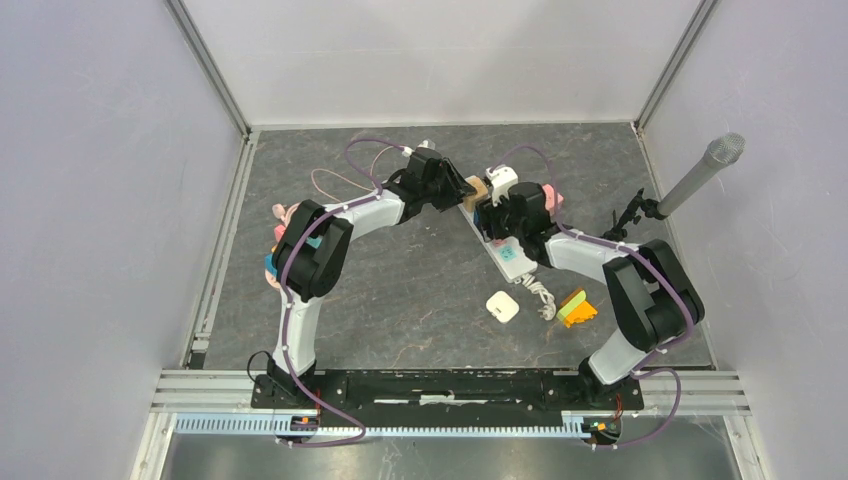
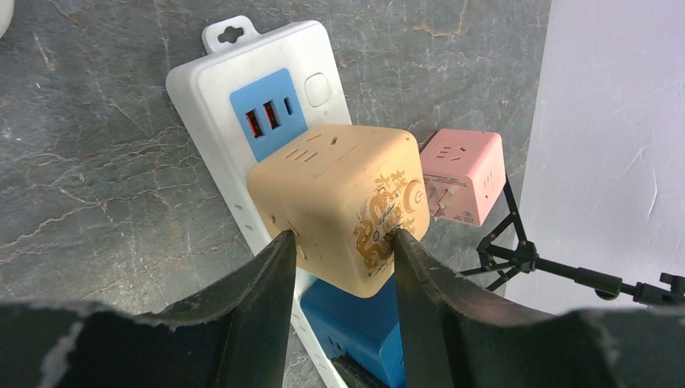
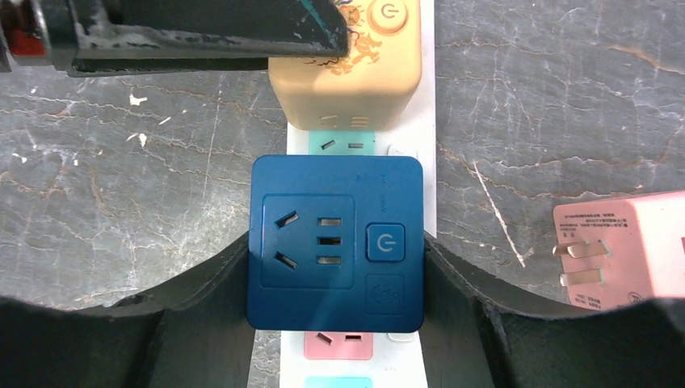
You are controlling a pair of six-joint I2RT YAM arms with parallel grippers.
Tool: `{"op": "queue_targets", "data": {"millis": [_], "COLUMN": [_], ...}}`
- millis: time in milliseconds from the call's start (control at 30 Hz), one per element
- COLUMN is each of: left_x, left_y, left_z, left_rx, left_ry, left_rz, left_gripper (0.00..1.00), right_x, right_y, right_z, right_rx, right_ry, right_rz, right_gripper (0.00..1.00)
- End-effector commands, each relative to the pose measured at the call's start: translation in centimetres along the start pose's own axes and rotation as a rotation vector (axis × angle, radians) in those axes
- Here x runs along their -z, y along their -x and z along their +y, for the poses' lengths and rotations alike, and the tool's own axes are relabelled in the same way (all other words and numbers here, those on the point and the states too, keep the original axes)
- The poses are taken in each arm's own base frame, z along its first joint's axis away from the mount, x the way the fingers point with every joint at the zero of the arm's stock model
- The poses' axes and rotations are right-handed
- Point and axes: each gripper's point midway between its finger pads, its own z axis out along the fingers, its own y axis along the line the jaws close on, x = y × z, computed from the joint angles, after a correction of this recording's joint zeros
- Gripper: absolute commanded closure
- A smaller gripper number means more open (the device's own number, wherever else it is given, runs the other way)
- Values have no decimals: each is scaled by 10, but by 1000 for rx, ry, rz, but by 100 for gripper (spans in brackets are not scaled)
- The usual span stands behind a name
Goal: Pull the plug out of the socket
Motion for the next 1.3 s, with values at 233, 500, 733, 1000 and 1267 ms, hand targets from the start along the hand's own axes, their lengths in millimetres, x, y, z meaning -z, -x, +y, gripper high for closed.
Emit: {"op": "queue_targets", "data": {"millis": [233,500,733,1000,1267], "left_x": [-1,0,2,3,3], "left_y": [-60,-68,-72,-75,-76], "left_z": [88,96,103,106,107], "left_rx": [-111,-113,-117,-116,-121], "left_ry": [264,289,304,309,313], "left_rz": [150,168,180,186,191], "left_gripper": [50,51,52,52,52], "right_x": [14,-1,13,2,14], "right_y": [52,45,61,59,70], "right_z": [39,52,46,52,42], "right_rx": [-30,116,32,57,-20], "right_ry": [169,75,111,102,136], "right_rz": [-172,-96,-168,-130,-181], "right_gripper": [100,100,100,100,100]}}
